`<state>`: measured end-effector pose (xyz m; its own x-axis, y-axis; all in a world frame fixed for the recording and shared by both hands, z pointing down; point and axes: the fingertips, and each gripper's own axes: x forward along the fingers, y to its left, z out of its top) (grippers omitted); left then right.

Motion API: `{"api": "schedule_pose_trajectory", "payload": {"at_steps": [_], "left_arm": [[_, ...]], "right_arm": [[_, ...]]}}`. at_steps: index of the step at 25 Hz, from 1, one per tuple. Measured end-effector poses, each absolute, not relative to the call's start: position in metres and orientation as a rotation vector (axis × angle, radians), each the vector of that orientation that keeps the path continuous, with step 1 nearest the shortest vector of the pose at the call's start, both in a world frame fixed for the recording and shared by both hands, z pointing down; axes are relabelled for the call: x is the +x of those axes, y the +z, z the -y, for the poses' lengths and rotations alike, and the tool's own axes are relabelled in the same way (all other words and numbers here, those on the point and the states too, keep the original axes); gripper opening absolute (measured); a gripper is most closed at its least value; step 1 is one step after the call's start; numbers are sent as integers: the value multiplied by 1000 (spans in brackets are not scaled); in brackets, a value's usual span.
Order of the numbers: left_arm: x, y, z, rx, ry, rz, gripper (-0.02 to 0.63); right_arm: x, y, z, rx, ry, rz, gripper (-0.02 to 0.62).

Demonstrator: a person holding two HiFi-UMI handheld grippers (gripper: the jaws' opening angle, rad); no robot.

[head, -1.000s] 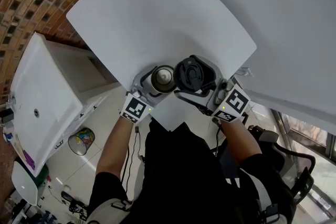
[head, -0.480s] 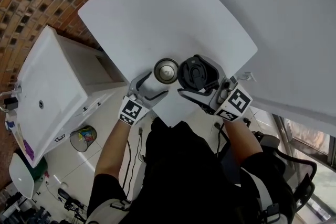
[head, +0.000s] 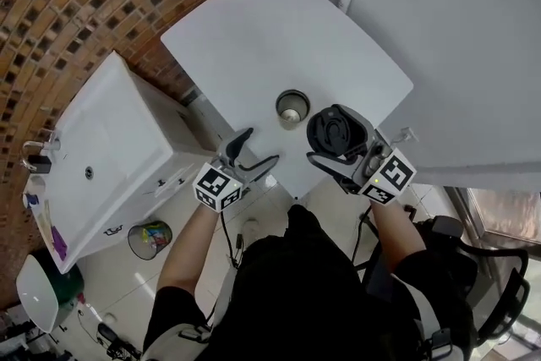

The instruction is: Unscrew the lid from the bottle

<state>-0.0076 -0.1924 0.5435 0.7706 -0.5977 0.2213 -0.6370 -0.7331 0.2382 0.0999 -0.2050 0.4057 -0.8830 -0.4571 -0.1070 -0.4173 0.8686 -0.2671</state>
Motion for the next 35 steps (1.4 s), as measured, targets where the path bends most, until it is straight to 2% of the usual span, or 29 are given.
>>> {"api": "schedule_pose_trajectory", "payload": {"at_steps": [7,18,28,35], "left_arm": [[-64,483,117,2761,126,876,397],[-130,405,46,2872,-8,808,394],[-95,374,16,3042,125,816,394],[-48,354,10,2994,-29,807,393]], "right_arm": [[70,384,121,-807,-451,-2715,463],[25,343,22,-910,-241,-2720,465],[68,331,-10,-949,-174,-2759,466],[112,332,-29,-934,-185,-2794,466]]}}
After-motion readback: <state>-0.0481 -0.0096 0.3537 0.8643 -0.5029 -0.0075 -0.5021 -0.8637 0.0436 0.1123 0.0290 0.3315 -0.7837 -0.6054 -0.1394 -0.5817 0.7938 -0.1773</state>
